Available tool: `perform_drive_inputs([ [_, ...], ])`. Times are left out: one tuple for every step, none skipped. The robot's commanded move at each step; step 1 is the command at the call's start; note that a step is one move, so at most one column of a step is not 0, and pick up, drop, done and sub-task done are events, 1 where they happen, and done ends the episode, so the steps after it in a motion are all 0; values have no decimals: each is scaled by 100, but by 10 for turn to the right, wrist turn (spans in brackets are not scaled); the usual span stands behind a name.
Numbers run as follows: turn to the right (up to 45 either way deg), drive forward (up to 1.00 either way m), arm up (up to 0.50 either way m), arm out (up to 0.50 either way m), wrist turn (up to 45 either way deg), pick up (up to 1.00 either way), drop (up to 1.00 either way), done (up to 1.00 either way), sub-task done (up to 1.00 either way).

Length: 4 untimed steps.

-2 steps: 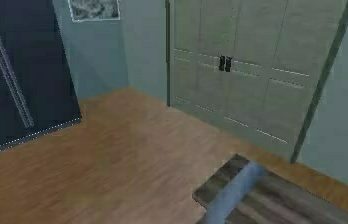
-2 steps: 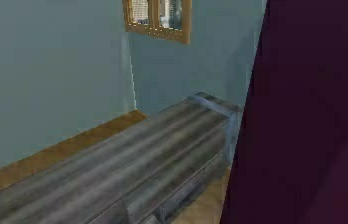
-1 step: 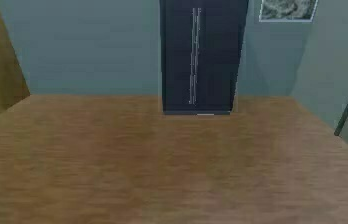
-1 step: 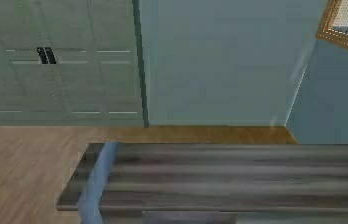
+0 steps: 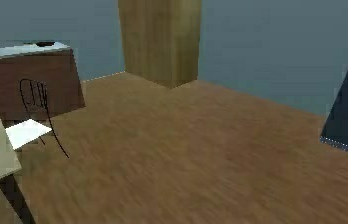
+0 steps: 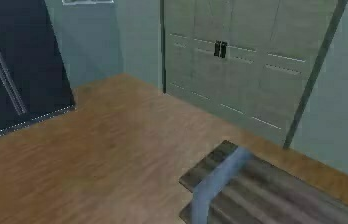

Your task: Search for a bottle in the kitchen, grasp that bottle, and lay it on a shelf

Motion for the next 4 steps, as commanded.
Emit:
perform_drive_inputs([
  [-420,0,0,0,0,0,0,0,0],
  [0,60,0,0,0,0,0,0,0],
  [-450,0,0,0,0,0,0,0,0],
  [-450,0,0,0,0,0,0,0,0],
])
